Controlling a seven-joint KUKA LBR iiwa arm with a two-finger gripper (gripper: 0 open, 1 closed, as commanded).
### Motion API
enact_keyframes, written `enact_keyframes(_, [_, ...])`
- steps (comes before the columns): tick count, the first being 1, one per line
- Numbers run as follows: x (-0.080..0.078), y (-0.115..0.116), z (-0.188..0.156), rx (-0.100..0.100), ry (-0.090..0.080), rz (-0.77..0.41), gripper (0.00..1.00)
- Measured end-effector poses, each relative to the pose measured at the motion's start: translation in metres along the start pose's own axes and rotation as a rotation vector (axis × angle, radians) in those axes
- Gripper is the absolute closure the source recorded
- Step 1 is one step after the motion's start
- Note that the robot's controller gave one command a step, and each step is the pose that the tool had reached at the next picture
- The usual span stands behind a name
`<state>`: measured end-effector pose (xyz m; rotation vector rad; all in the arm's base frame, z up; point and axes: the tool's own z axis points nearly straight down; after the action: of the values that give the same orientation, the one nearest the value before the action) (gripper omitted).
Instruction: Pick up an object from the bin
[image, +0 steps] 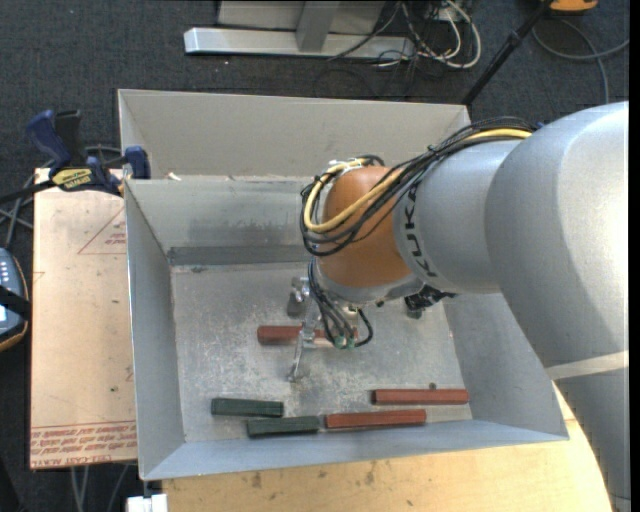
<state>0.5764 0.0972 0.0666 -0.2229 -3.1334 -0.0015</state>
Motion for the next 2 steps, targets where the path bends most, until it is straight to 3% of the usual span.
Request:
enact_keyframes(1, [-0.016, 0.003, -0.004, -0.001, -0.003, -0.027, 0.00])
enact_keyframes(2, [-0.002, 0.001, -0.001, -0.001, -0.004, -0.003, 0.00])
